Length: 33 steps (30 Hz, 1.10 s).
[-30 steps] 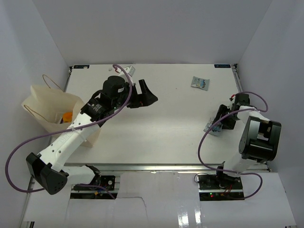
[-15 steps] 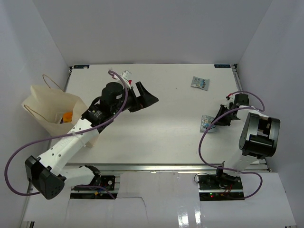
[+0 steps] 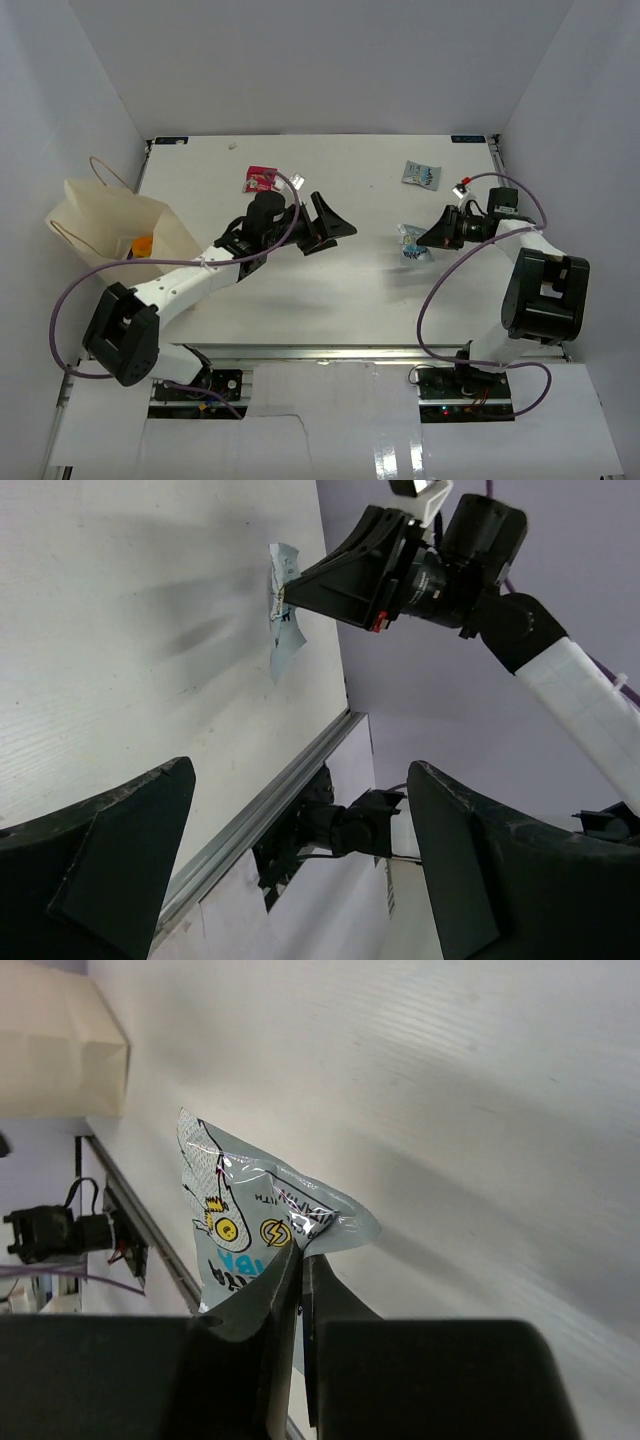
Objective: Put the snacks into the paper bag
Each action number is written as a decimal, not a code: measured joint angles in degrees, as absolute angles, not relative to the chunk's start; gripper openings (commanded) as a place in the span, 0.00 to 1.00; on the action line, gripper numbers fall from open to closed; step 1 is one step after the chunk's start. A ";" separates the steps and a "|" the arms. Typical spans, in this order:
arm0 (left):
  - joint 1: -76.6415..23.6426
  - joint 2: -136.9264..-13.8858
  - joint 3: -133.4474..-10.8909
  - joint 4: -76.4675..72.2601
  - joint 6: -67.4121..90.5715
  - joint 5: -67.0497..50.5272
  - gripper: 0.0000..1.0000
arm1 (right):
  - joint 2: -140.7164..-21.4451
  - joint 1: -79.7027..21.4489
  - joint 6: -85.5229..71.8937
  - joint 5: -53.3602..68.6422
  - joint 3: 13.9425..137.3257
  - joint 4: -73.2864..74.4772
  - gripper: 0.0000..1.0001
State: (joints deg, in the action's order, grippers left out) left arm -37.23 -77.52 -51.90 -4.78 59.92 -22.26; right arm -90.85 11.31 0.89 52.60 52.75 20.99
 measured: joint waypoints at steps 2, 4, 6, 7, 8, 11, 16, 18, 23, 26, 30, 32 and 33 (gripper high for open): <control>-38.02 -80.84 -53.36 -5.85 60.12 -23.29 0.93 | -90.19 9.15 0.30 55.00 54.04 20.93 0.08; -38.94 -84.03 -55.02 -6.66 60.10 -23.99 0.88 | -89.17 6.42 -0.80 56.95 55.09 20.62 0.08; -39.83 -86.96 -56.77 -7.11 60.14 -24.64 0.84 | -88.09 3.75 -2.63 58.39 55.96 19.64 0.08; -40.23 -88.27 -57.54 -7.44 60.14 -24.86 0.83 | -87.61 2.39 -3.44 58.96 56.36 19.07 0.08; -40.53 -89.08 -58.04 -7.53 60.12 -25.02 0.81 | -87.29 1.26 -4.32 59.29 56.82 18.83 0.08; -41.28 -91.18 -59.66 -7.90 60.12 -25.36 0.70 | -86.74 -1.87 -6.94 59.81 57.67 17.06 0.08; -41.41 -91.94 -60.73 -8.23 60.03 -26.37 0.64 | -86.61 -4.56 -10.09 60.18 57.69 15.25 0.08; -41.45 -92.05 -60.90 -8.29 60.03 -26.61 0.58 | -86.61 -4.95 -10.83 60.18 57.69 14.76 0.08; -41.45 -92.42 -60.93 -8.27 60.14 -26.74 0.50 | -86.61 -5.78 -12.47 60.31 57.76 14.11 0.08; -41.45 -92.58 -60.93 -8.23 60.07 -26.89 0.45 | -86.46 -6.22 -13.61 60.80 57.78 12.99 0.08; -41.45 -92.66 -61.12 -8.23 60.10 -27.11 0.31 | -85.23 -6.85 -14.72 61.49 57.78 12.12 0.08; -41.45 -92.97 -61.78 -8.25 60.20 -27.53 0.17 | -84.58 -6.96 -14.96 61.54 57.78 11.60 0.09; -41.45 -93.23 -62.17 -8.27 60.05 -27.79 0.07 | -84.34 -7.07 -15.05 61.49 57.78 11.38 0.11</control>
State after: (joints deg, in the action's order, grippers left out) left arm -41.45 -93.23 -62.17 -8.27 60.05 -27.79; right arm -84.33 -7.07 -15.05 61.49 57.78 11.38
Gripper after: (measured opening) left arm 0.205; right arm 0.091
